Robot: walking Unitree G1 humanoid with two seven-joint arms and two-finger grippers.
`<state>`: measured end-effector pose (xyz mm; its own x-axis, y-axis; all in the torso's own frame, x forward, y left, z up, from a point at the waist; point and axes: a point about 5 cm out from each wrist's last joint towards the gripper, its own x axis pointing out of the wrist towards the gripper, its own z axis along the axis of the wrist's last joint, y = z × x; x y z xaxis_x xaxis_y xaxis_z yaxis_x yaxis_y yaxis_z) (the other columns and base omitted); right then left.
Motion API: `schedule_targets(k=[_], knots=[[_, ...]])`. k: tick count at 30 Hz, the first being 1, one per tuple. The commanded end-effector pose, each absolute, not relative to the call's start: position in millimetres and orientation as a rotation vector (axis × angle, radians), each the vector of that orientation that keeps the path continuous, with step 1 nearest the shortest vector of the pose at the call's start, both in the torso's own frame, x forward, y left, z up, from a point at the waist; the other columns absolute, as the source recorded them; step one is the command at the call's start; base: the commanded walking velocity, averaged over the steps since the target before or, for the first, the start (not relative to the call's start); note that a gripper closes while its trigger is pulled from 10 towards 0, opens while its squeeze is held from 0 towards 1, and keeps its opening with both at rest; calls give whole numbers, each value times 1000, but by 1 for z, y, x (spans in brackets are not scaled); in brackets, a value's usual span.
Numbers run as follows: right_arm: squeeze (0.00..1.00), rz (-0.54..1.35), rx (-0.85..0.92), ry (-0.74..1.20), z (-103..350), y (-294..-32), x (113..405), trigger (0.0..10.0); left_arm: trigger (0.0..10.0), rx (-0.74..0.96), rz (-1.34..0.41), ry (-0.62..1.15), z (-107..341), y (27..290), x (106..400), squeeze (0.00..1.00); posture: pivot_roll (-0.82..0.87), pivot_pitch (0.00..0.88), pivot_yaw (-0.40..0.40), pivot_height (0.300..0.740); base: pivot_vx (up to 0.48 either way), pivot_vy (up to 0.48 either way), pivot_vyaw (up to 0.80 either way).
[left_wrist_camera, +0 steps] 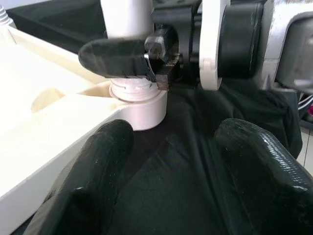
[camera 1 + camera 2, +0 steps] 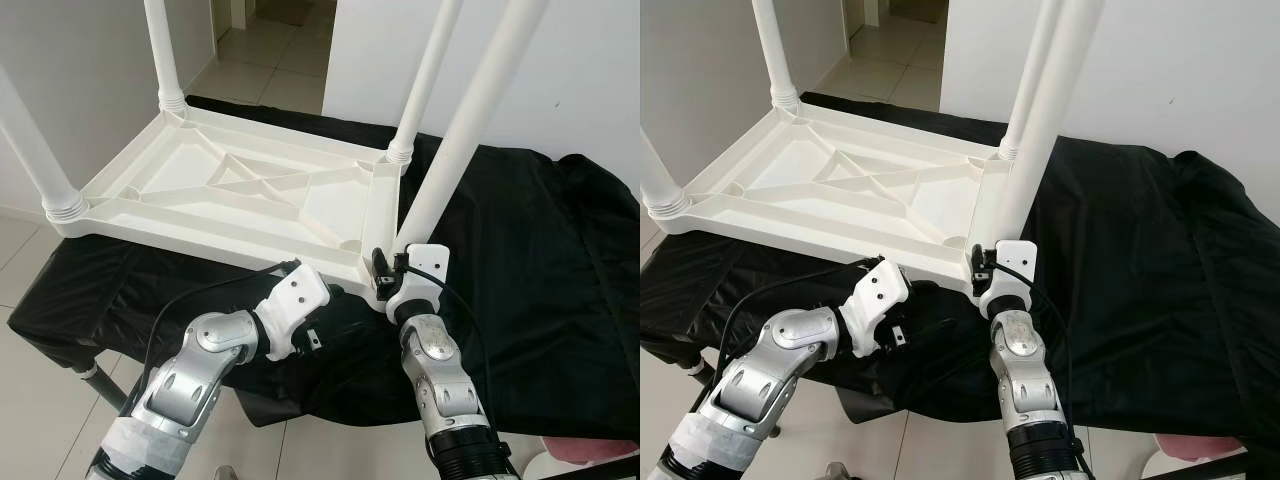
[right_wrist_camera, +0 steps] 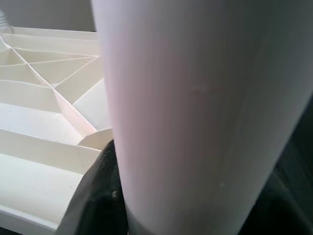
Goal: Building children table
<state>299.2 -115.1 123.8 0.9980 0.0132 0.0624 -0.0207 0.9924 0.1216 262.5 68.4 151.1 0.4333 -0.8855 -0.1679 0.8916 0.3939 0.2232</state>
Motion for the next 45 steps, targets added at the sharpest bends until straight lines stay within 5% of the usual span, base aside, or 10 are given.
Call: schedule_targets(k=[1, 16, 17, 35, 45], knots=[[1000, 8, 225, -15, 111, -105, 288, 10000, 10000, 299, -1099, 15, 153, 67, 261, 0, 54, 38, -88, 740, 0, 0, 0], [1000, 191, 236, -62, 118, -122, 289, 10000, 10000, 290, -1087, 2, 155, 64, 263, 0, 44, 22, -98, 740, 0, 0, 0], [0, 238, 200, -70, 118, -126, 288, 10000, 10000, 291, -1087, 1, 155, 64, 263, 0, 42, 20, -100, 740, 0, 0, 0], [0, 581, -1, -72, 126, -169, 306, 10000, 10000, 300, -1085, 10, 153, 67, 263, 0, 43, 19, -100, 740, 0, 0, 0], [0, 671, -70, -54, 129, -165, 321, 10000, 10000, 305, -1087, 8, 153, 67, 263, 0, 47, 15, -93, 740, 0, 0, 0]])
